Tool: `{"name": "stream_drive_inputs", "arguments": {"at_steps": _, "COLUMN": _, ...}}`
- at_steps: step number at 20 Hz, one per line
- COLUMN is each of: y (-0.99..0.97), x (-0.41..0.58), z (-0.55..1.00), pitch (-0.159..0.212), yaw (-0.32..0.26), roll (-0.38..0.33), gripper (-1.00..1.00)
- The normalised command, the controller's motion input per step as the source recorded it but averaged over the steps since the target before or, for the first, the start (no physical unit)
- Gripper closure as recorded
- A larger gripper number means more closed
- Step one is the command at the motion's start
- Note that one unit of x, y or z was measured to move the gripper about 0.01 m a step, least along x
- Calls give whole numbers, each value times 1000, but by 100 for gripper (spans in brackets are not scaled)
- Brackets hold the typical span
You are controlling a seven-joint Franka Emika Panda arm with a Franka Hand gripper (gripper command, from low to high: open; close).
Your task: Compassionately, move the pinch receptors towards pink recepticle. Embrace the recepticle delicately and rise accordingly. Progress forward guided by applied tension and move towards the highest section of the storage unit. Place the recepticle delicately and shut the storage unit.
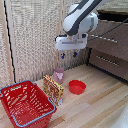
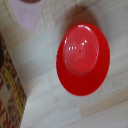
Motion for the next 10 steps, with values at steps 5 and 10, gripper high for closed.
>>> {"name": "stream_drive_inputs", "arguments": {"at_steps": 5, "y": -49, "x": 477, "z": -254, "pitch": 19, "yaw": -54, "roll": 0, "gripper": -100}}
{"name": "stream_drive_inputs", "arguments": {"at_steps": 10, "y": 0, "x": 318, "z": -269, "pitch": 87, "yaw": -121, "roll": -14, "gripper": -100}}
